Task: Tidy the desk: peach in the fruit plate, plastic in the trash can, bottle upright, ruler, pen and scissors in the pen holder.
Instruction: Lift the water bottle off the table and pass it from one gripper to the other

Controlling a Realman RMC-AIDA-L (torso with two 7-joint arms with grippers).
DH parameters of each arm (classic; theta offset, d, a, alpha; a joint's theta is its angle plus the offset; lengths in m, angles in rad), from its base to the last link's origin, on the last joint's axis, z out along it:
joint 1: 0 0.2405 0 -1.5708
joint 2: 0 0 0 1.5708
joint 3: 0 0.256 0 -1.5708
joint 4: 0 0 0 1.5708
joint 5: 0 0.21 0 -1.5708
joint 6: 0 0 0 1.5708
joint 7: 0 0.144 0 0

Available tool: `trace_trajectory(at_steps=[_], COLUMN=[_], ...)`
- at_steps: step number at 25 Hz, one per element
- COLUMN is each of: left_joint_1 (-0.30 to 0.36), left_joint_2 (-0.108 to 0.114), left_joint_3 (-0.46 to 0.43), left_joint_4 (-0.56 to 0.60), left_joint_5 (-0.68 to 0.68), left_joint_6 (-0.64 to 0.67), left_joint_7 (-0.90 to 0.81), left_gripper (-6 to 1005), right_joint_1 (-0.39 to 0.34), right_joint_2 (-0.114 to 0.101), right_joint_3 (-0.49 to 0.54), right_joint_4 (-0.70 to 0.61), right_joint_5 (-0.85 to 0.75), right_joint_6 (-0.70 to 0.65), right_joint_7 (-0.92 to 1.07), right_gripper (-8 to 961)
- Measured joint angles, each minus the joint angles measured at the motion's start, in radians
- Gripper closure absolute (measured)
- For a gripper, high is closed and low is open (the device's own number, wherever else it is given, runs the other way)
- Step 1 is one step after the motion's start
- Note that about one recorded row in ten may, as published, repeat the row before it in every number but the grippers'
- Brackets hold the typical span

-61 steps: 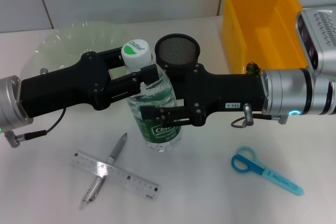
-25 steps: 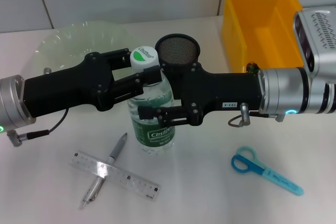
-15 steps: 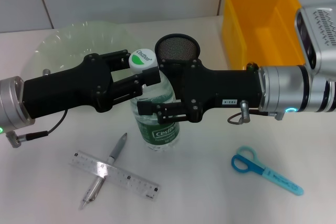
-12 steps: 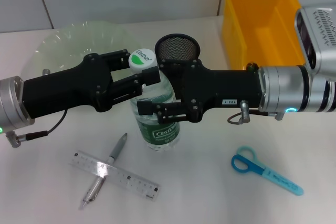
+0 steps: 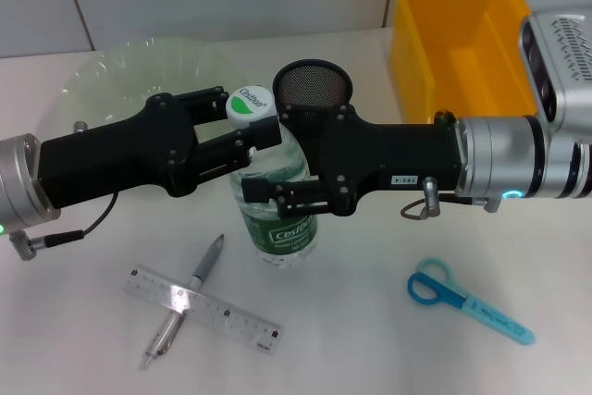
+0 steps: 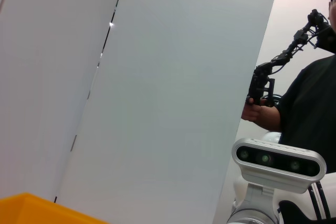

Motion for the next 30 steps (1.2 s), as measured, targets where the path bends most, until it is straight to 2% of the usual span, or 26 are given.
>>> trace_trajectory(at_steps=[30], left_joint_1=[0.005], left_joint_2=[0.003], left_joint_3=[0.005], left_joint_4=[0.001], left_joint_5=[-0.002], left_joint_6=[-0.001], left_joint_7=[-0.002], left_gripper=[534], right_joint_1=[-0.016], right_joint_2=[-0.005], right_joint_3=[0.001], right_joint_4=[-0.025], right_joint_5=[-0.002], right_joint_6=[-0.008], right_joint_7=[-0.001], right_gripper=[206])
